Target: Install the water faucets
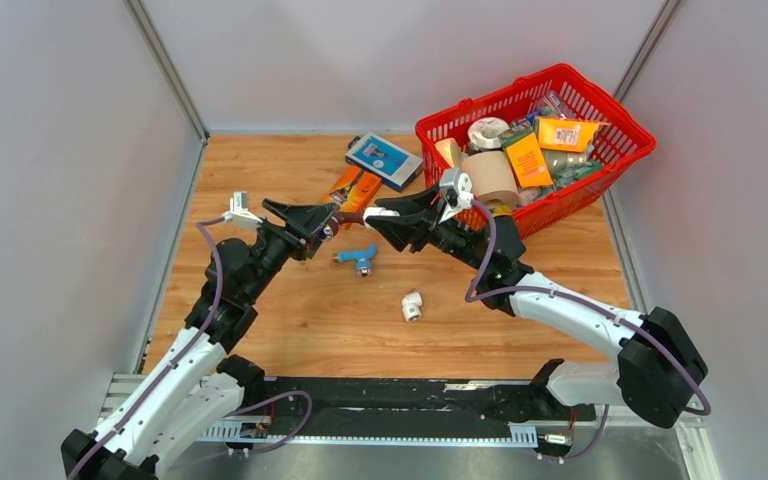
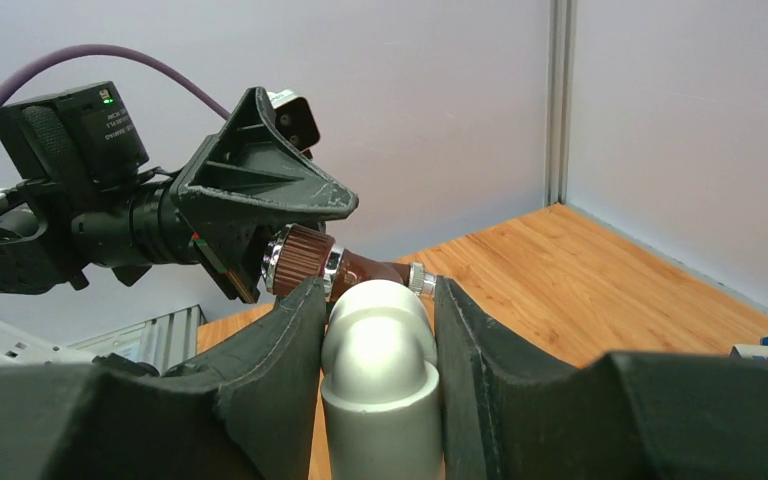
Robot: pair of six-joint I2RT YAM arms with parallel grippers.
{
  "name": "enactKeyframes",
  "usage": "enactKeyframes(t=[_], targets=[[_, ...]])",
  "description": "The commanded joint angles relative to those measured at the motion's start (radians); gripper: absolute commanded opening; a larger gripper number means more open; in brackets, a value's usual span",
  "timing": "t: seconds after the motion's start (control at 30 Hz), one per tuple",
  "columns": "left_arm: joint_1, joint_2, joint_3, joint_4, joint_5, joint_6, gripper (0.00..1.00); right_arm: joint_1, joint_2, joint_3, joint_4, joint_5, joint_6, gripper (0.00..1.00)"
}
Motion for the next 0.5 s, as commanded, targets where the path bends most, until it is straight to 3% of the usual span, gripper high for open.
enactKeyframes(t=[0.0,0.17,0.37,0.47], targets=[[0.000,0.020,-0.015,0.155,0.038,-0.117,0.81,0.001,0.000,-0.007,0.146,-0.058,0.012,0.00],[0.000,0.042,-0.035,0.241,0.044,-0.158,0.66,0.002,0.008,-0.007,0.149,-0.052,0.039,0.00],[0.000,0.034,-0.133,0.453,0.041,-0.143,0.25,0.002,0.011,-0.009,0.146,-0.010,0.197,0.00],[0.000,0.034,-0.185,0.643,0.050,-0.103,0.04,0.002,0.014,0.020,0.023,0.072,0.326,0.00]])
